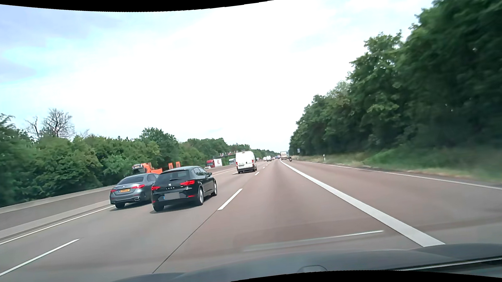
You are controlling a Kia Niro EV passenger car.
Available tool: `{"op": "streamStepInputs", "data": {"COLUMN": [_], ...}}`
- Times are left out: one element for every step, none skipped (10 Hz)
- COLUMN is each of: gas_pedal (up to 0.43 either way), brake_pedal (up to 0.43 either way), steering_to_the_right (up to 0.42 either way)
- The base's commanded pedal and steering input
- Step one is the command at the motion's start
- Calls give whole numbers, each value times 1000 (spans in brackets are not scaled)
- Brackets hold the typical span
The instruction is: Follow the waypoints while adhering to traffic rules and regulations
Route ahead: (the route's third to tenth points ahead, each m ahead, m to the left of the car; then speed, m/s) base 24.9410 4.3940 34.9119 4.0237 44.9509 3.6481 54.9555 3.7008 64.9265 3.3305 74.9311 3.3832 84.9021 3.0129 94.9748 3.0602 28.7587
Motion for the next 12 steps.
{"op": "streamStepInputs", "data": {"gas_pedal": [130,130,130,130,130,130,130,130,130,130,130,130], "brake_pedal": [0,0,0,0,0,0,0,0,0,0,0,0], "steering_to_the_right": [-4,-4,-3,-4,-4,-4,-4,-4,-4,-4,-3,-4]}}
